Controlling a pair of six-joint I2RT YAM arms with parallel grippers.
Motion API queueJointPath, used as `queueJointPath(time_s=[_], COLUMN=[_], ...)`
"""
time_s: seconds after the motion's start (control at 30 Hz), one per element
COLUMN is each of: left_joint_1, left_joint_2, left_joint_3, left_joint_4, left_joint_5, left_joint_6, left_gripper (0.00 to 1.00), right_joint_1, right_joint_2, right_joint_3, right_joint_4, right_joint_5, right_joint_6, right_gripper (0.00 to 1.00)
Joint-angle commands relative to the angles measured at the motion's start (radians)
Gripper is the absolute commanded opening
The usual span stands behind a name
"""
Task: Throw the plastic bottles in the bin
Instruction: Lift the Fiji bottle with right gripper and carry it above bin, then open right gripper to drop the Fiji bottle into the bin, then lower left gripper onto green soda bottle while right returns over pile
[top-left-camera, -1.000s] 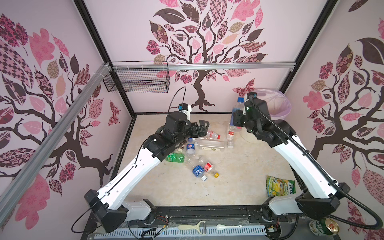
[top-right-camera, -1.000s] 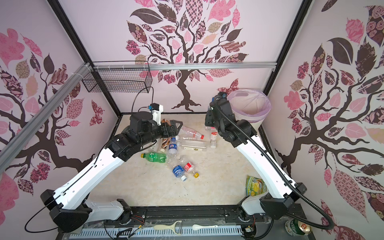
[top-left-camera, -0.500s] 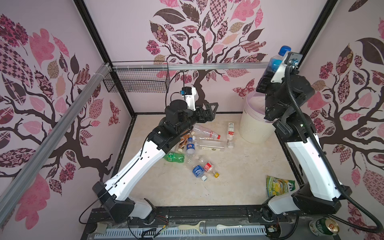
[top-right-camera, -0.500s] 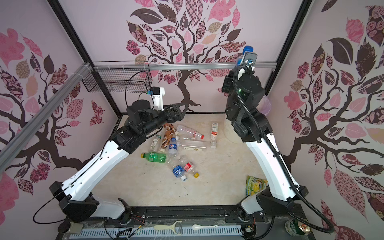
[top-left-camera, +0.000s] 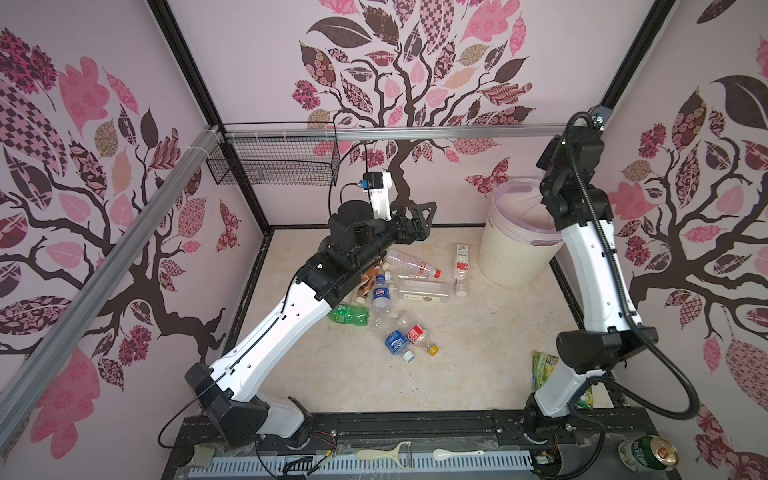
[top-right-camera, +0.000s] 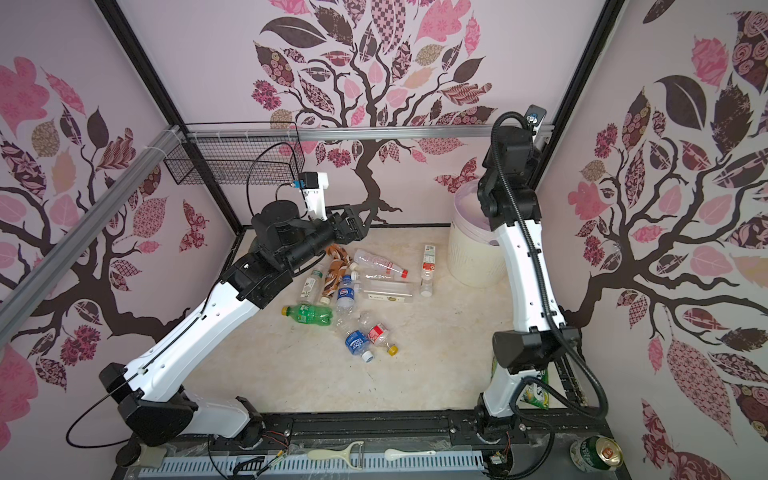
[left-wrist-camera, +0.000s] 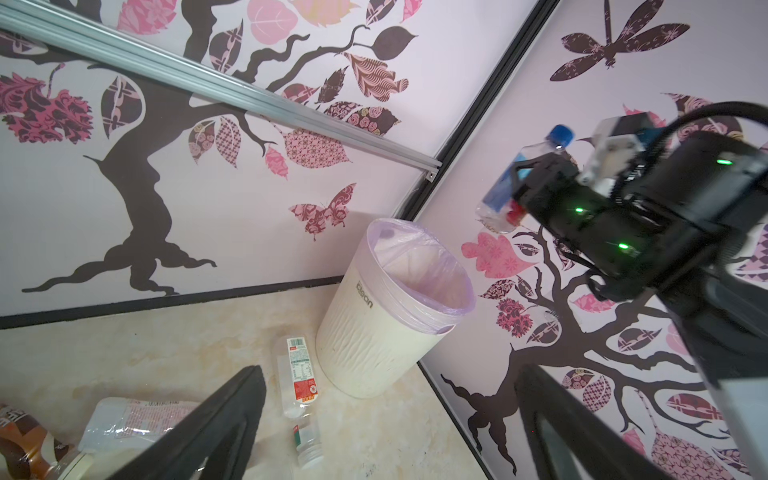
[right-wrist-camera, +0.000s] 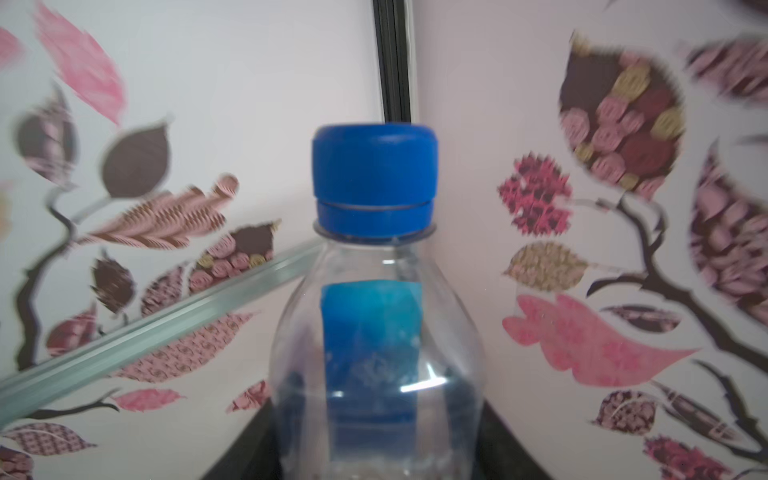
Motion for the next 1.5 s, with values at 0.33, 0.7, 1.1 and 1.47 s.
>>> queueJointPath(time_s=[0.33, 0.7, 1.1, 1.47], left_joint_1=[0.003, 0.003, 0.006, 0.034], left_joint_2=[-0.036, -0.038, -0.111, -0.262], left_joint_3=[-0.111, -0.119, -0.181, -0.437], left_joint_4=[-0.015, -0.094, -0.467, -0.613], left_joint_5=[-0.013, -0.018, -0.168, -0.115], left_joint_6=[-0.013, -0.093, -0.176, -0.357], left_gripper=[0.98, 0.98, 0.98, 0.98], right_joint_1=[-0.031, 0.0, 0.158, 0.56], right_joint_2=[0.152, 0.091, -0.068, -0.282], right_joint_3=[0.246, 0.232, 0.025, -0.528], right_joint_4=[-0.253, -0.313, -0.325, -0.236], right_joint_5=[-0.151, -0.165, -0.111, -0.041], right_joint_6=[0.176, 0.15, 0.129, 0.198], right_gripper=[1.0, 1.0, 0.99, 1.0])
